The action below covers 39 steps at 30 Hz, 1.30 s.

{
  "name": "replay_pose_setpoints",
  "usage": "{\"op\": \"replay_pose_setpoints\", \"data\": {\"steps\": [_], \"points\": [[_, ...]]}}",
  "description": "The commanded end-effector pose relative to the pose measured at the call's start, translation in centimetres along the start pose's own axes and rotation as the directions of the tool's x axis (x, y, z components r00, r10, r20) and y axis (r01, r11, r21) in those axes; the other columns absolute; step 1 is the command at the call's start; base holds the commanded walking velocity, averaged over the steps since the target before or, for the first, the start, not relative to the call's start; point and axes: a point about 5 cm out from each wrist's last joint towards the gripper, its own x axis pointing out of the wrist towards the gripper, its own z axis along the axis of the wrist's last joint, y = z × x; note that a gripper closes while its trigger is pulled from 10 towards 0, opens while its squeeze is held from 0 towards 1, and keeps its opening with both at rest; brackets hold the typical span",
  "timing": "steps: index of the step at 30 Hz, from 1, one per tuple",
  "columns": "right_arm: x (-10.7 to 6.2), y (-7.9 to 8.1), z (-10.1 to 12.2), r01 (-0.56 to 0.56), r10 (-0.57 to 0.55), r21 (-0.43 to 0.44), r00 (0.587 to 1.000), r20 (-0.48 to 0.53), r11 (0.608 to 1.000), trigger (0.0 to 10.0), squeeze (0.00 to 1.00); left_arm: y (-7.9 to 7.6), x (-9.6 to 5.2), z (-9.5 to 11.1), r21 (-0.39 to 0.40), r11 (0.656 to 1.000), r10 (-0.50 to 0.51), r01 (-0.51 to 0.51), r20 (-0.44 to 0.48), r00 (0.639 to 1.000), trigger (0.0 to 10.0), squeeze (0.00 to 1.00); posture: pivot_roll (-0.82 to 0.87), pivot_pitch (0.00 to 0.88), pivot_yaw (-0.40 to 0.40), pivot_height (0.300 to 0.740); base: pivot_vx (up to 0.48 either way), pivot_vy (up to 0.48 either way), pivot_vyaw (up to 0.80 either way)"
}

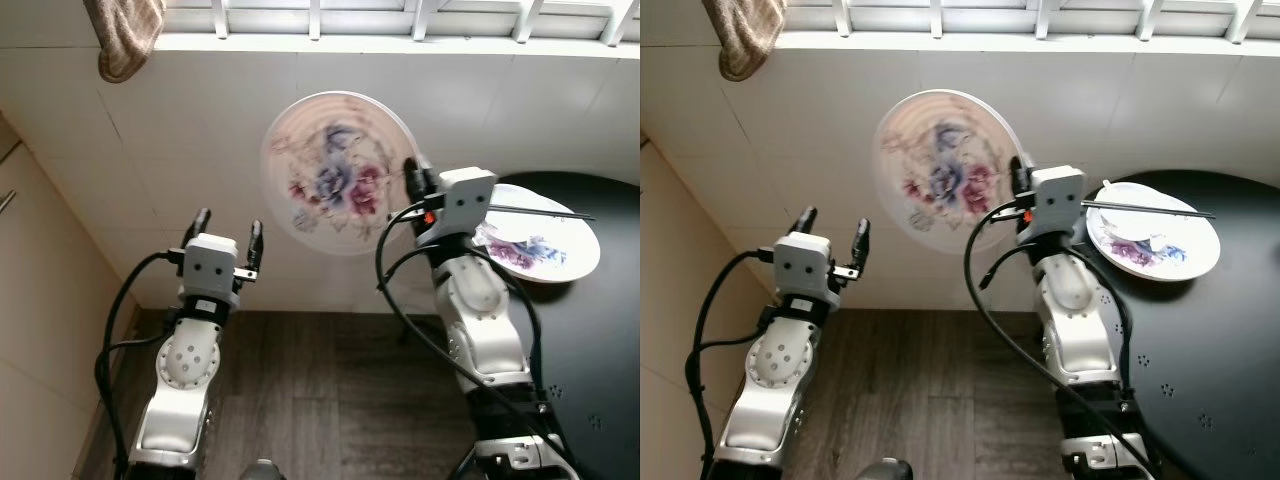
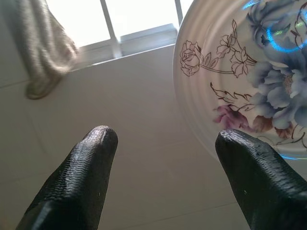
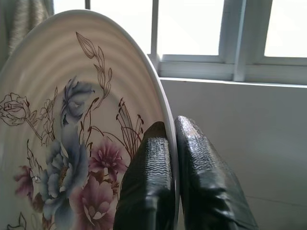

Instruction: Kitchen organization

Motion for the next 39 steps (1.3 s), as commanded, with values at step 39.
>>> {"op": "replay_pose_setpoints", "data": {"steps": [39], "points": [[0.32,0.81,0.6,-0.035,0.035,-0.005,0.998,0.057,0.999,0.0,0.0,-0.13,-0.06,-0.01,0.026,1.0,-0.002,0.002,0.006,1.0,10.0,0.0,0.04,0.0,-0.035,0.74,0.0,0.0,0.8]]}}
